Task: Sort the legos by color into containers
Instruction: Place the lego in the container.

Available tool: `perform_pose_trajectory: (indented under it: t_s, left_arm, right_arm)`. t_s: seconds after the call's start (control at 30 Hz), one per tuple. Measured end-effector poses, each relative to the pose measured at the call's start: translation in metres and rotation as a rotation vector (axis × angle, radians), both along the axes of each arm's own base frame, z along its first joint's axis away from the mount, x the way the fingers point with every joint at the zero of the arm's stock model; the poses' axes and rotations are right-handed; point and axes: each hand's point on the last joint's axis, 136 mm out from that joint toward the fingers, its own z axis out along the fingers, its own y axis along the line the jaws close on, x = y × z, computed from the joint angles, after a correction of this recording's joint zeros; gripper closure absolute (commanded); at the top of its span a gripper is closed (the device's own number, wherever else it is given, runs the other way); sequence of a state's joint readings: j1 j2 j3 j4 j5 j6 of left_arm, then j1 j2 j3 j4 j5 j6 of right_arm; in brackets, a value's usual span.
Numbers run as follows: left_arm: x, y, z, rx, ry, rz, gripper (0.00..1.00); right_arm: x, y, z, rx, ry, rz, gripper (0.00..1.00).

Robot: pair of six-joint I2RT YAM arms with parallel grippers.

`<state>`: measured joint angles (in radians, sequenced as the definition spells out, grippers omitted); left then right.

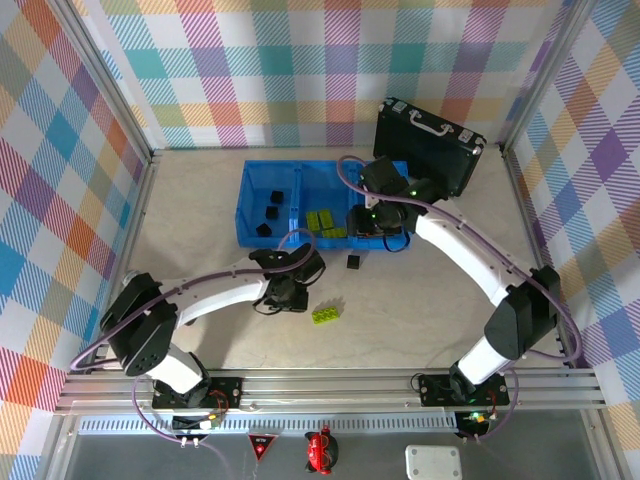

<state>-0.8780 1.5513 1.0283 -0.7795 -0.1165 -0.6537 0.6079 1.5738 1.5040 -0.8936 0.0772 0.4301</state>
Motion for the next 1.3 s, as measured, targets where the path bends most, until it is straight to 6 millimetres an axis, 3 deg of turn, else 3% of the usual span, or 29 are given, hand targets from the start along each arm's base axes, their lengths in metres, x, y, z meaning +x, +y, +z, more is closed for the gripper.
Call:
perform_pose_trajectory:
  t_s: [0.37, 0.6, 0.83, 1.3]
  left_arm:
    - [0.041, -0.072, 0.020, -0.087, -0.008, -0.130, 0.63]
    - [0.073, -0.125, 0.035, -0.165, -0.034, -0.204, 0.63]
    - [0.102, -0.165, 0.048, -0.209, -0.075, -0.255, 0.63]
    - [0.148, -0.211, 0.060, -0.265, -0.150, -0.256, 0.63]
  right_arm:
    - [-0.024, -0.056, -0.022, -0.052, 0.043, -0.137, 0.52]
    - [-0.047, -0.076, -0.023, -0.056, 0.041, -0.172, 0.52]
    - [-0.073, -0.092, -0.028, -0.062, 0.050, -0.186, 0.52]
    - [-0.107, -0.126, 0.011, -0.012, -0.157, -0.189, 0.47]
